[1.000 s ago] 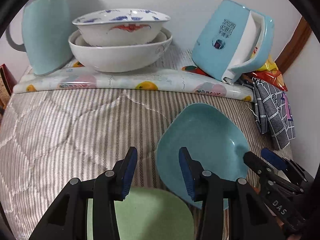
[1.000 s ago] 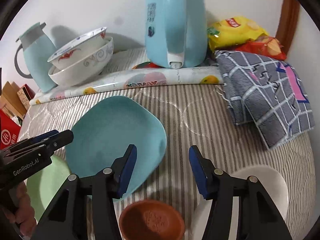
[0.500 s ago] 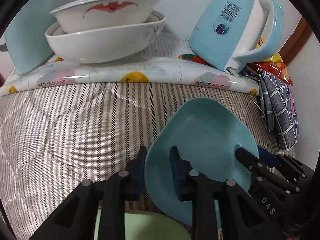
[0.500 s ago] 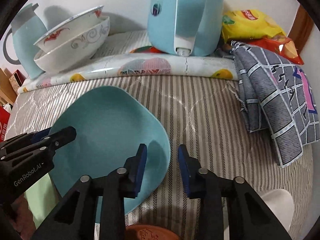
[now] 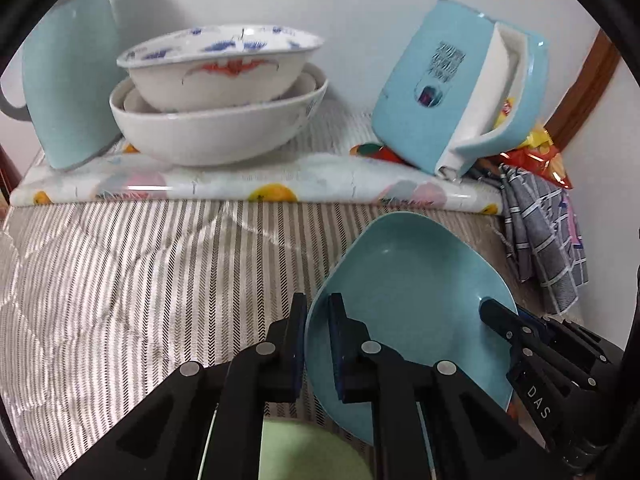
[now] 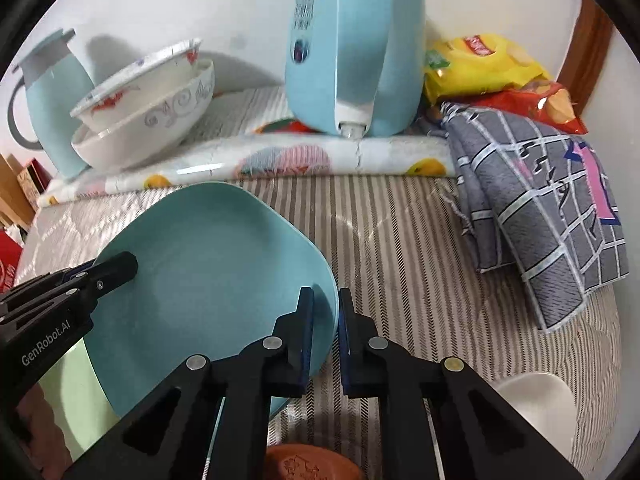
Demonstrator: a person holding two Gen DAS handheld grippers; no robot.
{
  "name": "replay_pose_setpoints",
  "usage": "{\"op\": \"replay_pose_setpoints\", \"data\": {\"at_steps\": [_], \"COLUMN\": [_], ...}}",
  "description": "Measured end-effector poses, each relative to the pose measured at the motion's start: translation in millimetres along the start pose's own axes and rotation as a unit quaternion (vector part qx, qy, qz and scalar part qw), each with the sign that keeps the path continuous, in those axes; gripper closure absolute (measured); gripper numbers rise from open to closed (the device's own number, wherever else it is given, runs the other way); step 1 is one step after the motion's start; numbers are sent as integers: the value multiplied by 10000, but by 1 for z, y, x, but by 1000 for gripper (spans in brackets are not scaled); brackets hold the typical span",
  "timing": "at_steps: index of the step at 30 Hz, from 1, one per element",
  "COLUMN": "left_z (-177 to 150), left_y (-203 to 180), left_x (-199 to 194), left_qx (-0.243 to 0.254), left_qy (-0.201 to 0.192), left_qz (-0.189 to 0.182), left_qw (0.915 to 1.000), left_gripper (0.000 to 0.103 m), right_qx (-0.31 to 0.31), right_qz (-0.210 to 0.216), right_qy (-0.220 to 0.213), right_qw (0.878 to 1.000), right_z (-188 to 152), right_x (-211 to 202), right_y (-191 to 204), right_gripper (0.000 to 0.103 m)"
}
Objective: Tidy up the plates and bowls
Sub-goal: 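Move both grippers to the blue plate rim and close on it, then lift the blue plate with both grippers and carry it onto the green plate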
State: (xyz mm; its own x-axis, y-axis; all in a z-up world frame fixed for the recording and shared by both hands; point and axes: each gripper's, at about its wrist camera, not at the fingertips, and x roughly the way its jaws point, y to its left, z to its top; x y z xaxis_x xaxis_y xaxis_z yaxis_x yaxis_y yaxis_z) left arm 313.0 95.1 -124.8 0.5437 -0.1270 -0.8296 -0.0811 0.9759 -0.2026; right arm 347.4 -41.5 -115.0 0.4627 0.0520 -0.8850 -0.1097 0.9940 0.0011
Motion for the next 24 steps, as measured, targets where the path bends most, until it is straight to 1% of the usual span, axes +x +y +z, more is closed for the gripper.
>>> {"op": "replay_pose_setpoints", "data": {"at_steps": [6,9,13,24], "left_z": [0,-3,-12,-45], "left_y": [-8,-12,-21,-39], "left_x": [-28,-42,-64,-113], "left_qx": [57,102,171,286], "left_qy": [-217,-301,-414,-594], "left_qz": [-84,-119,-155,-233], "left_qw": [9997,9994,9989,9976], "left_gripper": [93,93,93,93], "right_qx": [133,150,222,378], "right_qz": [69,58,79,76], "right_qy": [-264,-370,-486,-746], "right_qw": [9995,9992,9985,9965], "right_z": [-2,-6,-13,-50], "right_x": [-31,-47,-66,-122], "right_y": [-8,-5,-7,-17], "right_gripper": [94,94,94,95]}}
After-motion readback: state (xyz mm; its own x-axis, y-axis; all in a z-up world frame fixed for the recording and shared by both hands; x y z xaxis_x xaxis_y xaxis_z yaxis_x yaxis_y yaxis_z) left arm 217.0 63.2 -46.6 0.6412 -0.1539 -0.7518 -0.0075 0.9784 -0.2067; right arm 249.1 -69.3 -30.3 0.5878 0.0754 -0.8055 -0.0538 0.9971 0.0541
